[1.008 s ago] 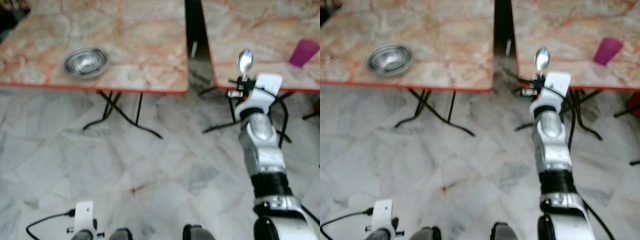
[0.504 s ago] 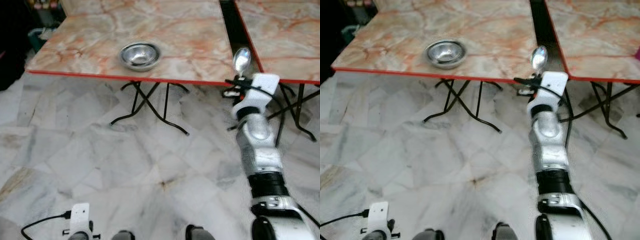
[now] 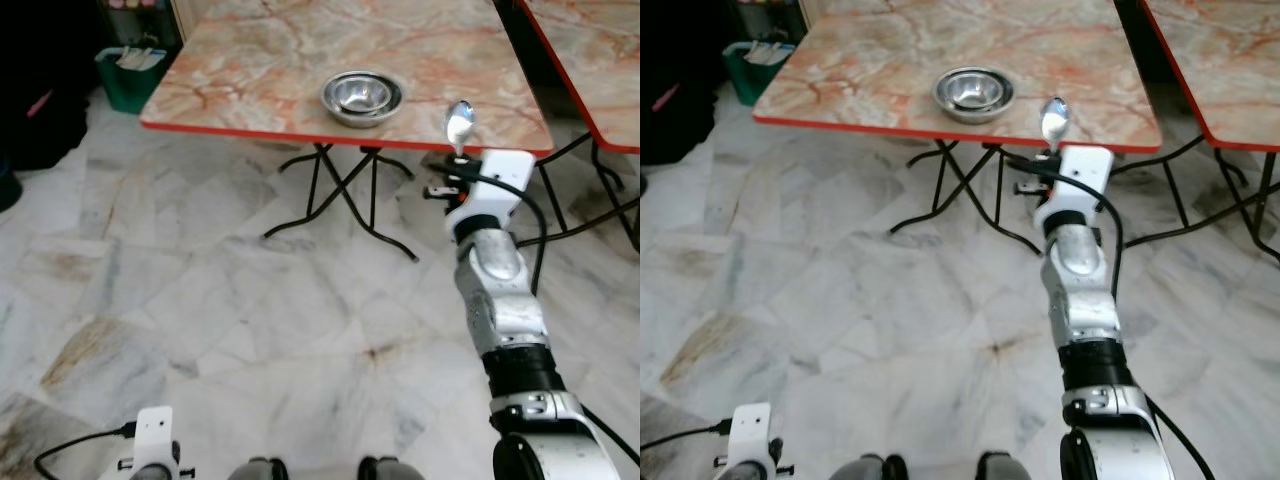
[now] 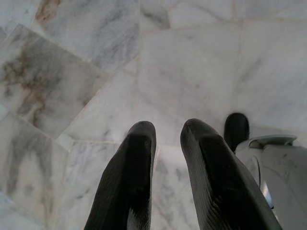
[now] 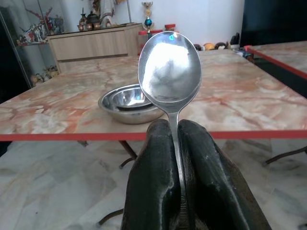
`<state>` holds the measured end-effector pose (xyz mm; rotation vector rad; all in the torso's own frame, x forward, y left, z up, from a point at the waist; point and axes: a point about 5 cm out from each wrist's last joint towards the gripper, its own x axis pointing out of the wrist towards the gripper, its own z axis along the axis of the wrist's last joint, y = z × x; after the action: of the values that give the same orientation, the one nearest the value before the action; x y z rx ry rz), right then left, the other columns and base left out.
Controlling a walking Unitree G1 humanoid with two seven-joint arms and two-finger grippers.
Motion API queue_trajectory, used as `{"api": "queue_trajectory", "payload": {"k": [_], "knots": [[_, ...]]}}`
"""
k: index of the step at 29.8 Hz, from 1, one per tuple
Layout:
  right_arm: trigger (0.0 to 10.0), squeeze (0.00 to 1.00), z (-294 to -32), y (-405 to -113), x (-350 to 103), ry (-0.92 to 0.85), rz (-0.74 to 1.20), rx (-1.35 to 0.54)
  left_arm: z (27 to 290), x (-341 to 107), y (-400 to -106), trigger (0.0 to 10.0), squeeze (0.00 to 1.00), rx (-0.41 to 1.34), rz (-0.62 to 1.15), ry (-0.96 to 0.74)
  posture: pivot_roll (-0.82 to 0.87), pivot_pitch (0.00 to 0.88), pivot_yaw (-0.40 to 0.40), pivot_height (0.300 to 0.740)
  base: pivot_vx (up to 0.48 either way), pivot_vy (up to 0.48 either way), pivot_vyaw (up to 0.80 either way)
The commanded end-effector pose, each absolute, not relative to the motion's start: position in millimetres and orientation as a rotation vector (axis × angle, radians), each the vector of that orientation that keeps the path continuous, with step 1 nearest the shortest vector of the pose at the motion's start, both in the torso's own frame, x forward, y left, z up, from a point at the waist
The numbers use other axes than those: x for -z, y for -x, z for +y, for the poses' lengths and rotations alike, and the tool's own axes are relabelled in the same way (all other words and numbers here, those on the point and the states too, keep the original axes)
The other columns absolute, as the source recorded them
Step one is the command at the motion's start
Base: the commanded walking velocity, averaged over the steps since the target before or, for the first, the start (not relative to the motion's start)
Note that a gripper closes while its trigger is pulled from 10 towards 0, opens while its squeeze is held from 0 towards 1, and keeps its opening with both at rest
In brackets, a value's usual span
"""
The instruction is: Setting the table
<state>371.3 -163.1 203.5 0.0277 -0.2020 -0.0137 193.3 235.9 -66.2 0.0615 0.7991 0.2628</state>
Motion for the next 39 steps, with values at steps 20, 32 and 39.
{"api": "queue_trajectory", "payload": {"k": [20, 32, 39], "knots": [[10.0, 0.0, -168.6, -371.0, -202.6, -0.014, -0.197, 0.026, 231.3, 70.0, -189.1, 10.0, 0.0, -0.256, 0.824, -0.056, -0.04, 0.203, 0.019, 0.74, 0.327, 0.0, 0.0], [10.0, 0.0, -169.5, -371.1, -201.1, -0.007, -0.187, 0.029, 230.3, 69.1, -191.2, 10.0, 0.0, -0.253, 0.817, -0.058, -0.04, 0.203, 0.019, 0.74, 0.347, 0.0, 0.0], [10.0, 0.0, -171.0, -370.8, -201.4, -0.003, -0.187, 0.031, 229.6, 68.9, -191.9, 10.0, 0.0, -0.251, 0.816, -0.058, -0.04, 0.203, 0.019, 0.74, 0.351, 0.0, 0.0]]}}
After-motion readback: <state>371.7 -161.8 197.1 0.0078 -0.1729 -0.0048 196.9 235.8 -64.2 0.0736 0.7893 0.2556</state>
